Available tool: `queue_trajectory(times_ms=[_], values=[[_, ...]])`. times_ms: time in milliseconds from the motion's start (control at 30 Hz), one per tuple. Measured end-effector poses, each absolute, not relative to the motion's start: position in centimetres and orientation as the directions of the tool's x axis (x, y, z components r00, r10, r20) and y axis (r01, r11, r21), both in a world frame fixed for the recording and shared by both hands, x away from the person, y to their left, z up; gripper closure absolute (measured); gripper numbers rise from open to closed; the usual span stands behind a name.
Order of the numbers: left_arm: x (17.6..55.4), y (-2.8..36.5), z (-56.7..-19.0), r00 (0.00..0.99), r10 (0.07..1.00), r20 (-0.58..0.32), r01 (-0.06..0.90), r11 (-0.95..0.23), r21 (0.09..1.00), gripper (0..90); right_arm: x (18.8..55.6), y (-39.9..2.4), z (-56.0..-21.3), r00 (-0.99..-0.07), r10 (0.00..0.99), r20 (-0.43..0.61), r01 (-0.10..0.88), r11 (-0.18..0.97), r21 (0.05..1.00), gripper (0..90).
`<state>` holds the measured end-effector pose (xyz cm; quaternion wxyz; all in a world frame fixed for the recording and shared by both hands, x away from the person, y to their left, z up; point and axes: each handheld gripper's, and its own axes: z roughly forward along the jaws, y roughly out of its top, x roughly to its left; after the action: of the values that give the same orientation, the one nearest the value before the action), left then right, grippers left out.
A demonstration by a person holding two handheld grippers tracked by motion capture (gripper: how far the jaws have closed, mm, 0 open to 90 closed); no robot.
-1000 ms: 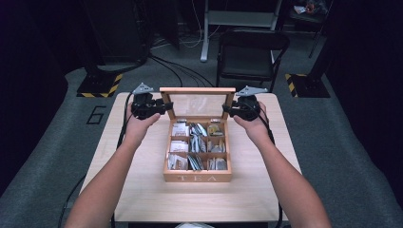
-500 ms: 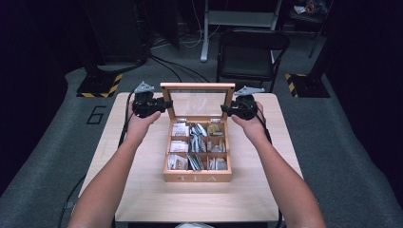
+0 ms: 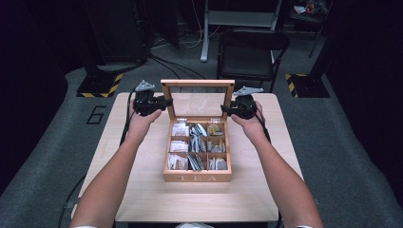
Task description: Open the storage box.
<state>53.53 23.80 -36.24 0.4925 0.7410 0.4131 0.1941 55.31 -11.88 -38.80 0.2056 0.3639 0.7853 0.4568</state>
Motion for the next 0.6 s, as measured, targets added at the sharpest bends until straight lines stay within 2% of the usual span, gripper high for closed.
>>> queue_trajectory(times_ms=[600], values=[[54.5, 23.6, -37.5, 0.557, 0.819, -0.136, 0.462, -0.17, 0.87, 59.4, 56.4, -11.8, -38.7, -0.624, 0.779, 0.053, 0.426, 0.283, 0.859, 61.0]])
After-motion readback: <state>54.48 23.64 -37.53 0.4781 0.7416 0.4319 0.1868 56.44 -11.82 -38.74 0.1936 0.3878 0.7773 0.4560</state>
